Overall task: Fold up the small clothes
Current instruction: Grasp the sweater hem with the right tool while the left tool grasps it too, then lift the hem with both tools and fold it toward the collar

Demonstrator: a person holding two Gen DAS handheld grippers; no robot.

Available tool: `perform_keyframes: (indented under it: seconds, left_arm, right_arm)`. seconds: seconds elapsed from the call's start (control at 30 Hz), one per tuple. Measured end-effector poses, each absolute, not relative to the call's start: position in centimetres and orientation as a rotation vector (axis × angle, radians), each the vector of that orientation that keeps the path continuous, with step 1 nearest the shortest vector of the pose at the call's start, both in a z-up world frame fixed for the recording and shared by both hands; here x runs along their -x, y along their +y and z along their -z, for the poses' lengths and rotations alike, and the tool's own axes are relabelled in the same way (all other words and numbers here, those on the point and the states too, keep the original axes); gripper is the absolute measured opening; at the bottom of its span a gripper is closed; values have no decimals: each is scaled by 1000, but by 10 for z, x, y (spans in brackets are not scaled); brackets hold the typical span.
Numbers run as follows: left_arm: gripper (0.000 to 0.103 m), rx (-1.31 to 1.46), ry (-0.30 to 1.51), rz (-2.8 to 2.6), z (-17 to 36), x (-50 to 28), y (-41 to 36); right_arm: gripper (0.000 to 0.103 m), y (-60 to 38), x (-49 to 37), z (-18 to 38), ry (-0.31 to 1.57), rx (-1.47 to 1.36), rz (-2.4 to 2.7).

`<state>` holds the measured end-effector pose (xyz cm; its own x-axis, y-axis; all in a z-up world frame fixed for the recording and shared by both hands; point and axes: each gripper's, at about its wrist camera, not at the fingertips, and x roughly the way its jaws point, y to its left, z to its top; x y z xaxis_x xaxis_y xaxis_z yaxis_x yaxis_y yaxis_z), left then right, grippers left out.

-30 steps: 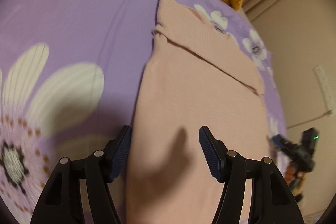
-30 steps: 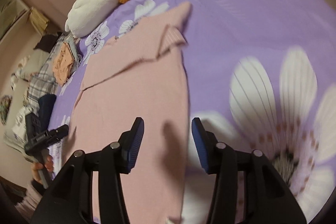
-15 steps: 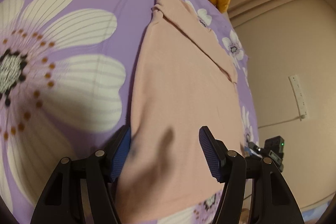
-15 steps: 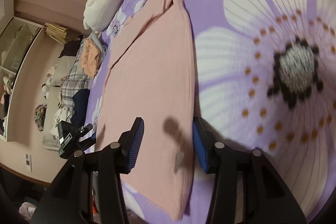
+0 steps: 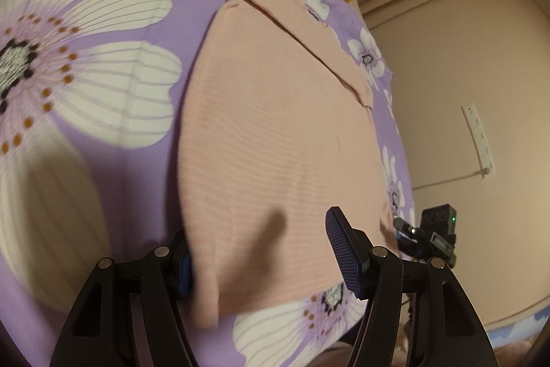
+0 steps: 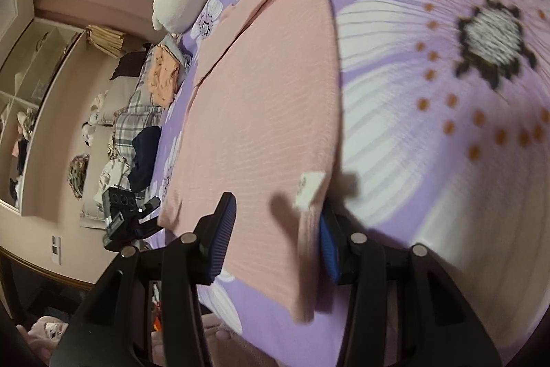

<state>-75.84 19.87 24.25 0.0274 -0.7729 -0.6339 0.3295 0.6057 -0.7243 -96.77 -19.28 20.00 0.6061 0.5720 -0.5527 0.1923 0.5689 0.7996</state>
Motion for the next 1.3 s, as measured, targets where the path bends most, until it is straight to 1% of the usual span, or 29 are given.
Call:
perform_keyframes:
  seconds: [0.03,0.1,0.17,0.2,0.23,0.3,0.37,0.4,0.5,0.53,0.7,0.77,0.8,1.3]
  left_arm:
    - [64,425,1278,893,-242,758,198]
    - [64,415,1275,893,-241,755,192]
    - [63,407,1270,888,-242,753,188]
    - [57,404,1269,883,-242,752,188]
    - [48,400,1271,876,-241,752,189]
    - [37,397,1274,856,-239,752,192]
    - [32,404,1276,844,-238,753,198]
    - [26,406,1275,839,-237,754,200]
    - [20,365,1263,797,-240,756,201]
    - [13,357,1257,789,-242,756,198]
    - [12,300,1225,760,-250,761,193]
    - [8,269,1208,754,-255,765,189]
    - [2,253,1200,747,-257,766,187]
    - [1,229,1073,798,-290,780,185]
  right_arm:
    - [43,-190,962,-201,925,-951,-262]
    - [39,-187,954,-202,925,-928,-253]
    - [30,-184,948,-203,930,-909,-243]
    - [27,-184,946,-203,933,-899,-237]
    - [24,-183,945,-204,937,-884,-230]
    - [20,-184,946,-205,936,-864,-222]
    - [14,-185,948,-205,933,-852,-219]
    - [14,-185,950,-205,933,-853,-218]
    - [11,-187,953,-205,925,-856,-216]
    - [10,-186,953,-205,922,-856,-216]
    - [7,-181,950,-214,902,-835,-226]
    - [7,-179,950,-219,887,-823,-234]
    - [7,-177,951,-222,880,-818,-236]
    - [5,-170,956,-249,794,-765,-253]
